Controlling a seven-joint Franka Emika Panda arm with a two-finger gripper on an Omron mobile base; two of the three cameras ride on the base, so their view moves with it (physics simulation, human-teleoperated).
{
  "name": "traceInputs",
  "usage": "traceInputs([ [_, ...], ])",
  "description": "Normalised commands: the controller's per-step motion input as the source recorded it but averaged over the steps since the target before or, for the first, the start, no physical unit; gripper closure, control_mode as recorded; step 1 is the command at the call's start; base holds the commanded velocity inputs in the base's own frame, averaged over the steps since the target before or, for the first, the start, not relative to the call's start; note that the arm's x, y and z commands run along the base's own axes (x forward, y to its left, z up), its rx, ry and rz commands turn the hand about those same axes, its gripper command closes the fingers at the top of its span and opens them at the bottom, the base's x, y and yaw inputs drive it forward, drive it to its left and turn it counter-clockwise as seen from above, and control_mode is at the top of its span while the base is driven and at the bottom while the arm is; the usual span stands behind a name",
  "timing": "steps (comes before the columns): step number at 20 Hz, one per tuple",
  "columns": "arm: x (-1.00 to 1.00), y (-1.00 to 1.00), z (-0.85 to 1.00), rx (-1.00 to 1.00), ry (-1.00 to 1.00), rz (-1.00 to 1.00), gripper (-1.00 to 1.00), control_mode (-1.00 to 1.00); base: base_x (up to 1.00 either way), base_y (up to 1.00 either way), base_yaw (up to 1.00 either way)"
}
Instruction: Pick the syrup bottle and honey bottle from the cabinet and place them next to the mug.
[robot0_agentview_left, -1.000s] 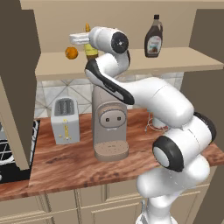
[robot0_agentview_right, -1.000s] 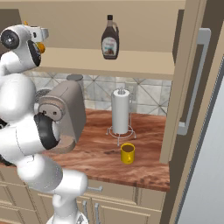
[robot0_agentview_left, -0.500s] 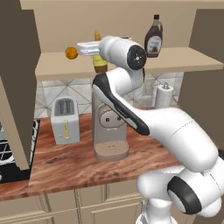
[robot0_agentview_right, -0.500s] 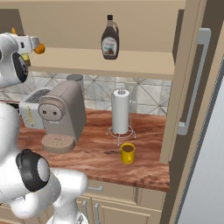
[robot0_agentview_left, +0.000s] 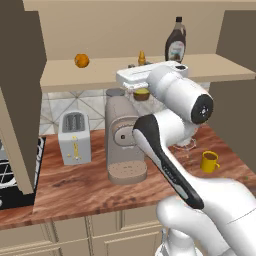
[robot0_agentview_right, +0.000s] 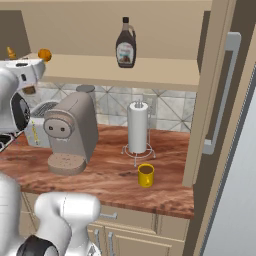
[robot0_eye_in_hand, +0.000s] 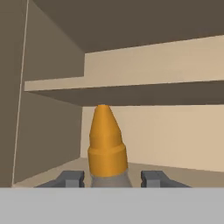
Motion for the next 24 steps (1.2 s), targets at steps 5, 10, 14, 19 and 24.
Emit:
traceInputs([
  [5,-1.00,-0.32,-0.52,0.18,-0.38,0.01,1.00,-1.00,0.00,0.00,0.00],
  [10,-0.83,-0.44,-0.69,0.21,-0.35,0.02,1.00,-1.00,0.00,0.00,0.00],
  [14,-0.69,-0.48,-0.61,0.17,-0.35,0.04,1.00,-1.00,0.00,0.00,0.00],
  [19,-0.53,-0.52,-0.41,0.12,-0.29,0.02,1.00,-1.00,0.00,0.00,0.00],
  [24,-0.59,-0.53,-0.21,0.10,-0.27,0.00,1.00,-1.00,0.00,0.00,0.00],
])
